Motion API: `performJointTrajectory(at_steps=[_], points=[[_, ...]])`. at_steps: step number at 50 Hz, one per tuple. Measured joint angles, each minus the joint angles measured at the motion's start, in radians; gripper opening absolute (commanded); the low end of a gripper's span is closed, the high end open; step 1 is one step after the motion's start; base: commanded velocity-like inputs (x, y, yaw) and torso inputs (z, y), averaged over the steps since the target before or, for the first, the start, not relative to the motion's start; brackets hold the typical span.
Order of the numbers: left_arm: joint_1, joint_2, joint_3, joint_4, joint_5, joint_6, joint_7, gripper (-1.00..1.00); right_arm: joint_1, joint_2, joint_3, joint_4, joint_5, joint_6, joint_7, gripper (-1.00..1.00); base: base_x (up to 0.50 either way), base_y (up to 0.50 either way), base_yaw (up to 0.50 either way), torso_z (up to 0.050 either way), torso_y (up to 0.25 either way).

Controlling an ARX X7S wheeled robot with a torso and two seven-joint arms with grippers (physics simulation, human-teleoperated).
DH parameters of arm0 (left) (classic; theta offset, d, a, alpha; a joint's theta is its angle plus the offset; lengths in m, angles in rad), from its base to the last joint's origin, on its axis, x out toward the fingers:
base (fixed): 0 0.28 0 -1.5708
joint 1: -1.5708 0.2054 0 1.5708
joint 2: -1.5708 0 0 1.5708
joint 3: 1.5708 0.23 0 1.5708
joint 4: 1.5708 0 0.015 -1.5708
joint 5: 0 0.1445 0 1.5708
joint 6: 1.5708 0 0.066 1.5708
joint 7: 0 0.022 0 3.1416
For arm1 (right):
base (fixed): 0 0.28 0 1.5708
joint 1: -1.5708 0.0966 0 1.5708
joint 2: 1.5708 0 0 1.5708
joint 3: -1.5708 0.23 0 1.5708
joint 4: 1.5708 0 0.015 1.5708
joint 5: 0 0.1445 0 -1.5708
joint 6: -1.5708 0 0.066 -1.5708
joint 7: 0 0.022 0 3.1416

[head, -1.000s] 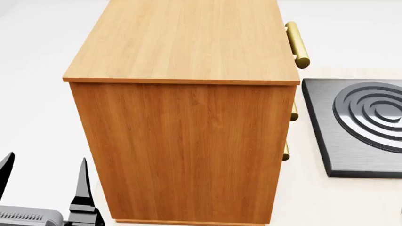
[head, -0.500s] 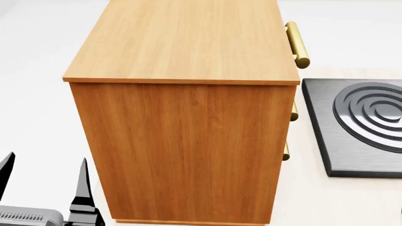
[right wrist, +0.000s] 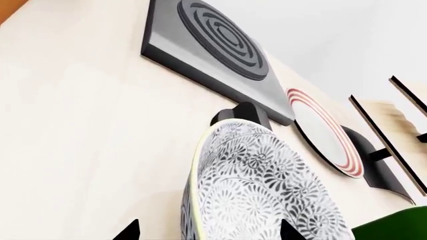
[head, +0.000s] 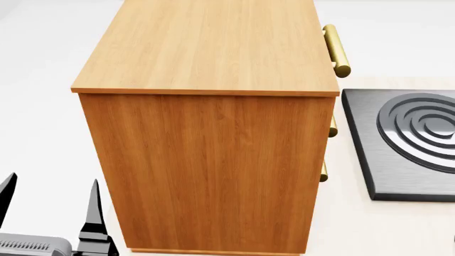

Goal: Put the bowl on the top of the cabinet.

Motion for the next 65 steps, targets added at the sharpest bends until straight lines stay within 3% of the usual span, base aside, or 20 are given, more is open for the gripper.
performJointTrajectory(at_steps=[65], points=[[-0.003,-0.012,0.013,-0.003,-0.01,0.004,-0.017,1.0,0.009,-0.036,0.004,0.053,-0.001,0.001,-0.033,1.0,0.0,0.0,0.0,0.0,0.0]])
